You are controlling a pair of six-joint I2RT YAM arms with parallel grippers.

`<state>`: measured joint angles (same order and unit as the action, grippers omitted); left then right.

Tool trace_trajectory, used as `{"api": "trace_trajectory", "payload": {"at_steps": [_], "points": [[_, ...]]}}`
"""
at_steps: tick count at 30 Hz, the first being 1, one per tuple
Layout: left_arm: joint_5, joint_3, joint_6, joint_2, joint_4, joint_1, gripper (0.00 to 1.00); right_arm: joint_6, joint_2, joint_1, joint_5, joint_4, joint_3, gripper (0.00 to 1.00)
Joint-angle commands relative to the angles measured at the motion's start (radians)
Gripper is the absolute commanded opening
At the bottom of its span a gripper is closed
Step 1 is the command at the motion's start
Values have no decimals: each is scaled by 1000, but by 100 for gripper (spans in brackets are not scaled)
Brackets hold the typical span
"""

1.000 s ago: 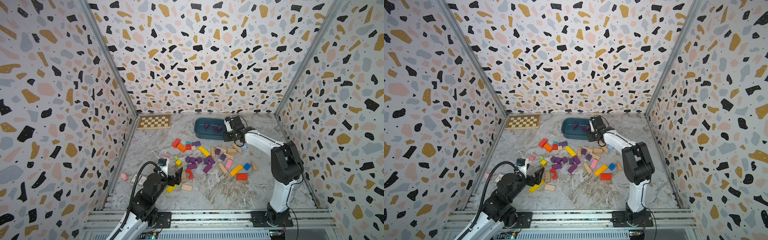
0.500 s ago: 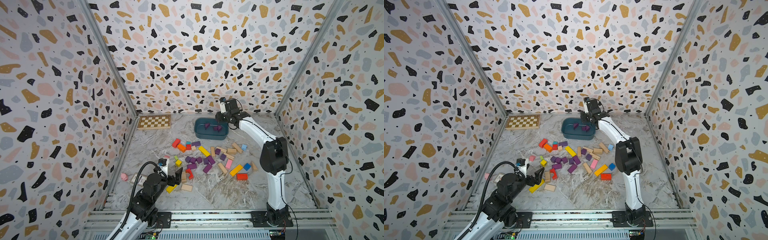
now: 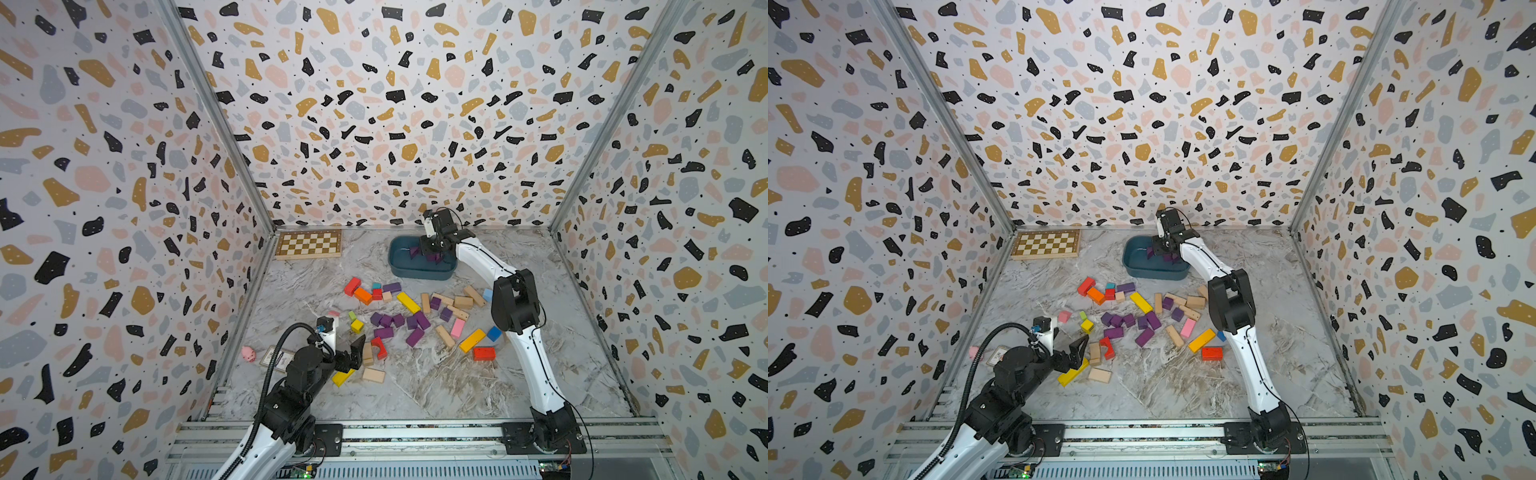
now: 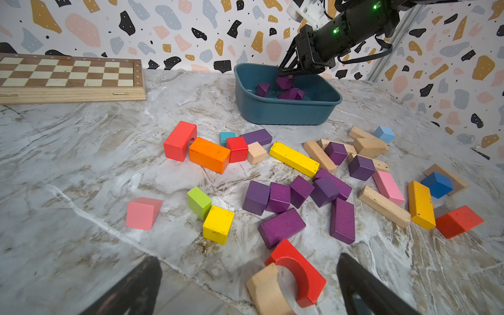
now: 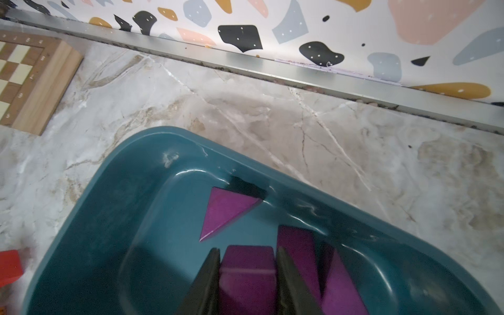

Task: Pick purple bricks into the storage bin
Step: Place the building block in the storage box.

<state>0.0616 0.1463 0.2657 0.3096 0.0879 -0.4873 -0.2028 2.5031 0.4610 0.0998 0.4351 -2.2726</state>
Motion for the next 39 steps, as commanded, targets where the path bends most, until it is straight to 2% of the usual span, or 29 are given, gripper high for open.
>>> {"api": "trace_trajectory", "payload": {"at_steps": [1,16,22,31,39], "points": [[2,6,-7,-3,-37,-2,99,-15,6,8,14,0,-48,18],[2,6,-6,0,-38,-2,99,-21,90,4,14,-7,-122,19],[4,6,-6,1,-39,-2,99,-17,87,-2,1,-6,-122,22],[2,6,-6,2,-39,-2,99,-10,61,-14,-6,-4,-127,38],[2,7,-6,2,-40,-2,99,23,-39,-12,-9,-5,-134,53]]}}
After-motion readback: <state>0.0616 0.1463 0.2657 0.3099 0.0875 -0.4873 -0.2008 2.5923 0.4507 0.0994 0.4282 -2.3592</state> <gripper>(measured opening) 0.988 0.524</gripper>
